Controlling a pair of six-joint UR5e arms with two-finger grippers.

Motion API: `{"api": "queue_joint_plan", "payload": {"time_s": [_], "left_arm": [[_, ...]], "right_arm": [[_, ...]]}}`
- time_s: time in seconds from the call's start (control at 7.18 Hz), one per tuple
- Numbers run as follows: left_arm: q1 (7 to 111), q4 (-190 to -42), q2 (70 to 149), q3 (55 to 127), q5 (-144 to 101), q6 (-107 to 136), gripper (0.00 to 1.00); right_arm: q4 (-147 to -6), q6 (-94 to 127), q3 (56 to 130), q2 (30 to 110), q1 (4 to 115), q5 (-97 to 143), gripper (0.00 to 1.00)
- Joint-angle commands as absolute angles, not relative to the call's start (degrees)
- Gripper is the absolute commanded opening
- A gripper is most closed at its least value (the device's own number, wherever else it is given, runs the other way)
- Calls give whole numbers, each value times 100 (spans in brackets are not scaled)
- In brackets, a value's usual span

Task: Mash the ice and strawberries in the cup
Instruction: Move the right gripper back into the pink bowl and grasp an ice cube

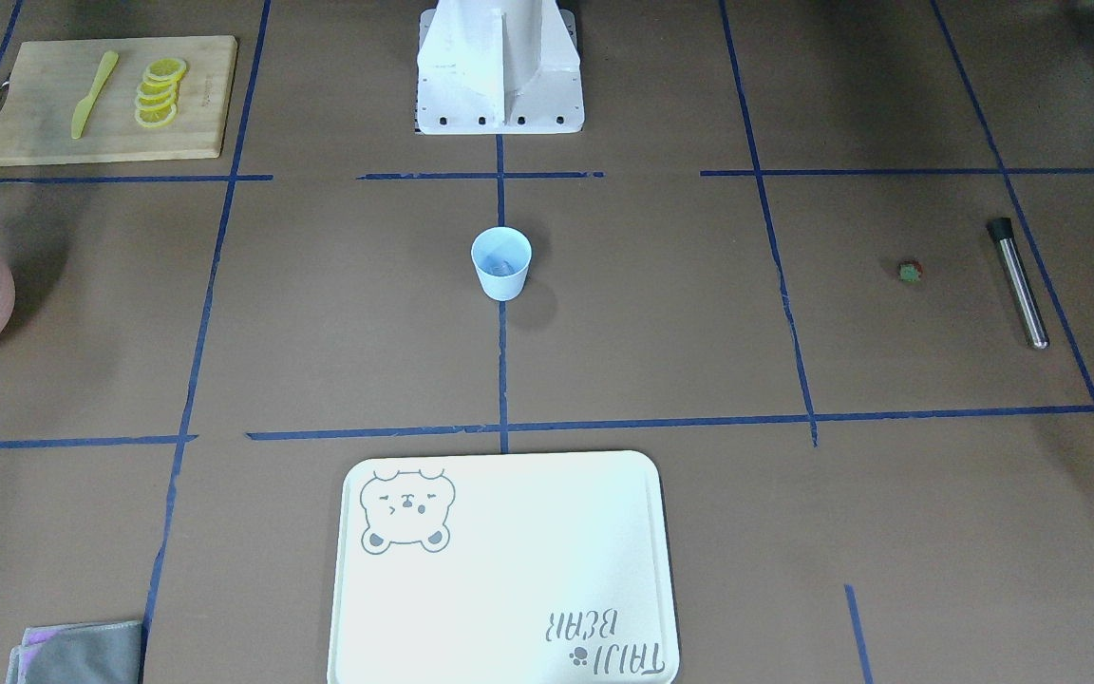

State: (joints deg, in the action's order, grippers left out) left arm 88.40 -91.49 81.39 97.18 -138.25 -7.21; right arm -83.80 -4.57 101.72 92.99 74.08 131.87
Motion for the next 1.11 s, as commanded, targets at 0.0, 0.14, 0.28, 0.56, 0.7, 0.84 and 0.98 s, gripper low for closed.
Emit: {"api": "queue_joint_plan", "payload": {"time_s": [0.0,0.14,0.28,0.56,0.7,0.84,0.98], "left_arm": [[8833,-9149,8139,9712,-13825,-721,100],[8833,-9149,8139,9712,-13825,-721,100],[8842,-9149,8139,9712,-13825,-721,100],[8833,-9149,8139,9712,-13825,-721,100],[8833,-9149,8139,9695,-13825,-721,100],[8833,-9149,8139,9703,-13825,-721,100],[8833,-9149,8139,9694,-13825,-721,100]], "right_arm": [[-7673,-238,9826,9395,7409,13122,98],[-7682,-246,9835,9543,7331,13087,92],[-7673,-272,9835,9667,7182,13078,89],[-7673,-325,9844,9860,6962,13009,84],[-7673,-325,9939,9974,6926,12973,82],[-7673,-334,10001,10054,6882,12825,79],[-7673,-334,9993,10089,6830,12788,73]]}}
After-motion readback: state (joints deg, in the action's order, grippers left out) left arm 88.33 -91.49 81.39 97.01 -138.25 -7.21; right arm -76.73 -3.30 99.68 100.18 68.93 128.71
